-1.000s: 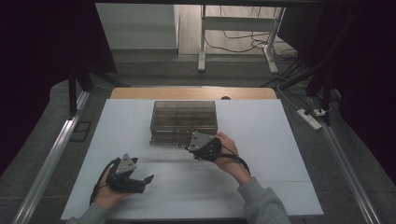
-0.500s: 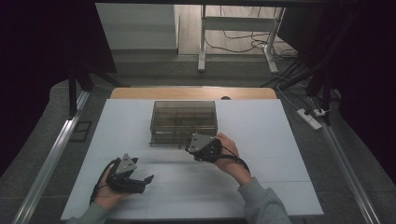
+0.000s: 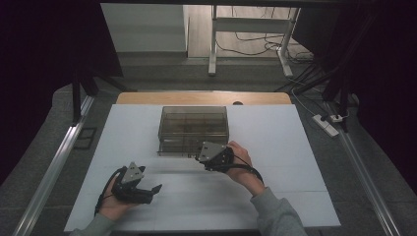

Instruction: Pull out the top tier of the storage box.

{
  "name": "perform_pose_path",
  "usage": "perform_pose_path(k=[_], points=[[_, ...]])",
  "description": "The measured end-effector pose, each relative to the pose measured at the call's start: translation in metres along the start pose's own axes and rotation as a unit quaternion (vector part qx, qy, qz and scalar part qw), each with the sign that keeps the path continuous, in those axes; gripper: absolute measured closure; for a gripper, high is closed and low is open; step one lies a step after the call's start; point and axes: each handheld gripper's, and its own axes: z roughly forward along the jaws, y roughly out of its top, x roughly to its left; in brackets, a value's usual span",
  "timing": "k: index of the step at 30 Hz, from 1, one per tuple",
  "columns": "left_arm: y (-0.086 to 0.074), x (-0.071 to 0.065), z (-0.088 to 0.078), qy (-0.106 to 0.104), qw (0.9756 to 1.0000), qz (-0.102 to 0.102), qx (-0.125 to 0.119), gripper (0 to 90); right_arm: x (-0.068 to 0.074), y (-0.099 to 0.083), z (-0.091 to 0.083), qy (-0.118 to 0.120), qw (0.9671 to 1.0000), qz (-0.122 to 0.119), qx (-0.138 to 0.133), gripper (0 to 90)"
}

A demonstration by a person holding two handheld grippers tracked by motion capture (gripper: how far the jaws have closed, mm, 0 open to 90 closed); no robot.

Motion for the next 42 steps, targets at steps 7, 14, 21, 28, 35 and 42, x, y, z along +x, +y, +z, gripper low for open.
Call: perform_pose_path(k=[7, 14, 21, 28, 35, 42], points=[[0.0000, 0.0001, 0.0002, 0.000, 1.0000, 0.000, 0.001, 11.8, 0.0009, -0.0002, -0.0012, 0.003, 1.0000, 0.000, 0.000, 64.4], [0.0000, -0.0001, 0.0002, 0.000, 1.0000, 0.001, 0.000, 11.8, 0.0024, -0.0002, -0.0019, 0.004, 1.0000, 0.000, -0.001, 64.6], [0.0000, 0.0000, 0.0002, 0.000, 1.0000, 0.000, 0.000, 11.8, 0.0037, -0.0002, -0.0026, 0.006, 1.0000, 0.000, -0.002, 64.9], [0.0000, 0.0000, 0.0004, 0.000, 1.0000, 0.001, 0.001, 11.8, 0.0048, -0.0006, -0.0038, 0.007, 1.0000, -0.001, -0.002, 65.0], [0.0000, -0.0002, 0.0003, 0.000, 1.0000, 0.002, 0.001, 11.8, 0.0056, -0.0007, -0.0048, 0.008, 1.0000, -0.002, -0.001, 65.0], [0.0000, -0.0001, 0.0004, -0.001, 1.0000, 0.002, 0.001, 11.8, 0.0064, -0.0005, -0.0059, 0.010, 0.9999, -0.005, 0.003, 65.1]])
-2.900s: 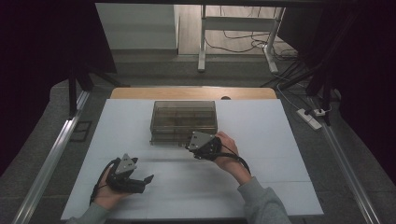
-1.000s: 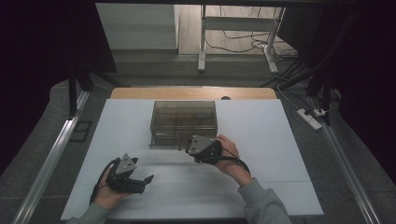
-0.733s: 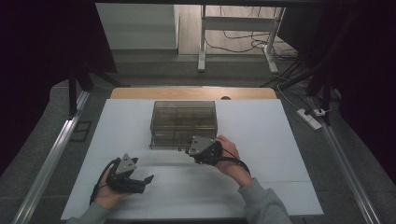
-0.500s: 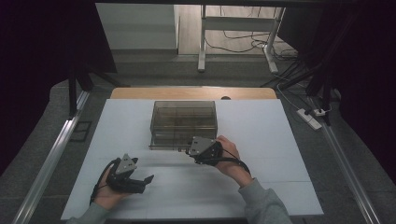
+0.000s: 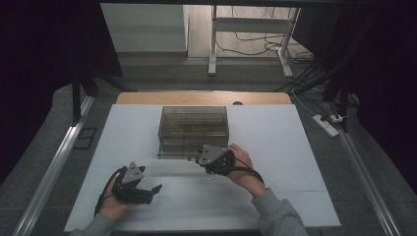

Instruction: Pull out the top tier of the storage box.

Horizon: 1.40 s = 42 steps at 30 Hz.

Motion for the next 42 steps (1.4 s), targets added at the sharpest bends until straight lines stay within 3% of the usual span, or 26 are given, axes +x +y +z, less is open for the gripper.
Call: perform_pose_path(k=[24, 28, 35, 42], points=[[0.000, 0.000, 0.000, 0.001, 1.0000, 0.002, 0.002, 11.8, 0.001, -0.001, 0.000, -0.001, 1.0000, 0.001, -0.005, 64.8], [0.000, 0.000, 0.000, 0.001, 1.0000, 0.001, 0.002, 11.8, 0.001, -0.001, 0.000, -0.001, 1.0000, 0.005, -0.005, 60.3], [0.000, 0.000, 0.000, 0.001, 1.0000, 0.001, 0.001, 11.8, -0.002, -0.001, -0.005, -0.001, 0.9990, 0.038, -0.024, 49.9], [0.000, 0.001, 0.000, 0.001, 1.0000, -0.001, 0.001, 11.7, -0.009, -0.007, -0.016, 0.005, 0.9934, 0.096, -0.062, 45.2]])
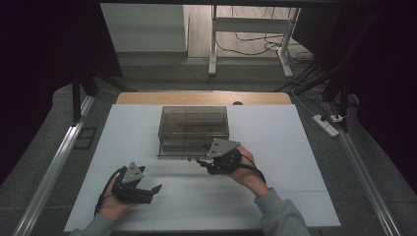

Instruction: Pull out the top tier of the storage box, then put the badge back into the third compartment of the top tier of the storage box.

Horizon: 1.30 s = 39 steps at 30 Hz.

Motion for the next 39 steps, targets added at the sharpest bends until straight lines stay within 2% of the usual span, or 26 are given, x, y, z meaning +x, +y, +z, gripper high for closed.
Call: perform_pose_path(k=[7, 11, 20, 31, 39], points=[[0.000, 0.000, -0.001, -0.002, 1.0000, -0.002, -0.002, 11.7, -0.006, -0.007, -0.010, -0.008, 0.9994, 0.031, -0.011, 43.3], [0.000, 0.000, 0.000, -0.002, 1.0000, -0.003, -0.003, 11.7, -0.008, -0.010, -0.014, -0.012, 0.9990, 0.040, -0.012, 43.0], [0.000, 0.001, 0.001, -0.006, 1.0000, -0.001, -0.003, 11.7, -0.010, -0.014, -0.026, -0.025, 0.9983, 0.050, -0.015, 42.4], [0.001, -0.002, 0.000, -0.002, 1.0000, -0.002, -0.001, 11.6, -0.010, -0.028, -0.050, -0.041, 0.9969, 0.065, -0.015, 41.9], [0.001, -0.003, -0.001, -0.002, 1.0000, -0.003, -0.003, 11.5, -0.011, -0.035, -0.056, -0.051, 0.9961, 0.072, -0.011, 41.2]])
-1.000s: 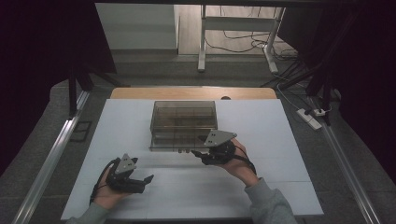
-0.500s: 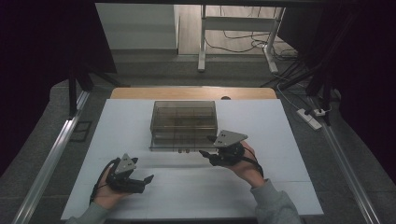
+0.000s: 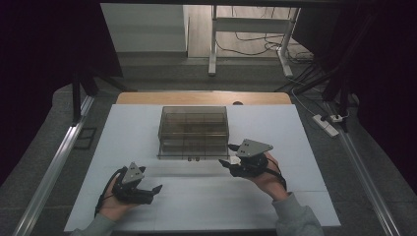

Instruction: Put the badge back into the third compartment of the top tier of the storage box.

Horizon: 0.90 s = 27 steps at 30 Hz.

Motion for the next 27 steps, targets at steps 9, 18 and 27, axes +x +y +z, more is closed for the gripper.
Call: perform_pose_path(k=[9, 18, 27], points=[[0.000, -0.001, 0.000, 0.000, 1.0000, -0.001, -0.001, 11.4, -0.004, -0.005, -0.007, -0.009, 0.9999, 0.008, -0.002, 41.1], [0.001, -0.001, 0.000, -0.004, 1.0000, -0.005, -0.004, 11.4, -0.011, -0.016, -0.020, -0.024, 0.9995, 0.020, 0.003, 40.6], [0.000, 0.000, -0.001, -0.005, 0.9999, -0.008, -0.007, 11.4, -0.026, -0.024, -0.034, -0.037, 0.9985, 0.039, 0.009, 39.3]])
